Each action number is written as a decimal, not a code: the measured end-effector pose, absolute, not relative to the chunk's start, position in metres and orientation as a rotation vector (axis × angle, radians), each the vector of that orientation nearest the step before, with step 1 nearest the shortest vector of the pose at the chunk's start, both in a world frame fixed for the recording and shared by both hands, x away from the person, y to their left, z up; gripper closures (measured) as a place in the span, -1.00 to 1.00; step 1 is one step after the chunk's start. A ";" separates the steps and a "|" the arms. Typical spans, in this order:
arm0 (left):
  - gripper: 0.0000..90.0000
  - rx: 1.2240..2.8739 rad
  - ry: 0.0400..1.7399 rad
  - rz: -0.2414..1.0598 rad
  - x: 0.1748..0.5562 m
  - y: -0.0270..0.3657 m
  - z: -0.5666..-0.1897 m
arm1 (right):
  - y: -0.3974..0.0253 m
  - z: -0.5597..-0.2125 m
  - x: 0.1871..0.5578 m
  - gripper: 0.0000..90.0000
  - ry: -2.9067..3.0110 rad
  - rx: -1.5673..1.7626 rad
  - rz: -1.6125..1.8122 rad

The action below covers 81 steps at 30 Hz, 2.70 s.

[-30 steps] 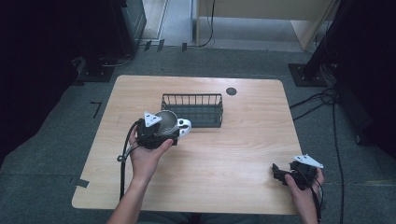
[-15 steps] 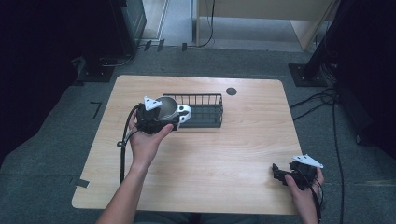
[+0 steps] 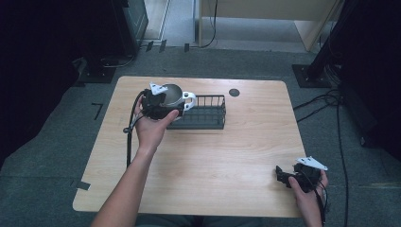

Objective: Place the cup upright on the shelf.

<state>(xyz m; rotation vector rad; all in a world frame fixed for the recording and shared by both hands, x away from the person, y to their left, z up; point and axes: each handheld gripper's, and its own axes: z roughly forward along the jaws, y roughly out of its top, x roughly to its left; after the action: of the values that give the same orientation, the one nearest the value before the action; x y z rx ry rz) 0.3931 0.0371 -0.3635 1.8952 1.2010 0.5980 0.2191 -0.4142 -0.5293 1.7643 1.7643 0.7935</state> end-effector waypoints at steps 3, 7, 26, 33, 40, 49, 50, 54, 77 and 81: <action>-0.82 1.900 1.194 0.606 0.401 0.032 -0.366 | -0.414 -0.529 0.219 -1.00 1.764 1.765 0.795; -0.82 1.905 1.182 0.610 0.411 0.027 -0.368 | -0.414 -0.529 0.219 -1.00 1.763 1.765 0.795; -0.82 1.959 1.168 0.612 0.443 0.016 -0.393 | -0.415 -0.529 0.219 -1.00 1.767 1.762 0.803; -0.82 1.989 1.179 0.577 0.449 0.013 -0.407 | -0.415 -0.529 0.219 -1.00 1.767 1.764 0.803; -0.82 2.010 1.198 0.556 0.450 0.013 -0.422 | -0.415 -0.529 0.219 -1.00 1.768 1.763 0.807; -0.83 2.028 1.201 0.541 0.451 0.014 -0.429 | -0.414 -0.529 0.219 -1.00 1.771 1.762 0.804; -0.83 2.028 1.201 0.536 0.451 0.014 -0.429 | -0.414 -0.529 0.219 -1.00 1.771 1.762 0.804; -0.94 1.986 1.205 0.523 0.450 0.019 -0.424 | -0.414 -0.529 0.219 -1.00 1.771 1.762 0.804; -1.00 1.897 1.107 0.515 0.405 0.052 -0.392 | -0.414 -0.529 0.219 -1.00 1.775 1.754 0.798; -1.00 1.889 1.111 0.521 0.394 0.061 -0.394 | -0.414 -0.529 0.219 -1.00 1.775 1.753 0.795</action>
<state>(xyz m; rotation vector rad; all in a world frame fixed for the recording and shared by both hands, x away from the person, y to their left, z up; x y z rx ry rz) 0.3938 0.0613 -0.3944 1.8889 1.1111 0.5214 0.2192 -0.4137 -0.5294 1.7528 1.7753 0.7953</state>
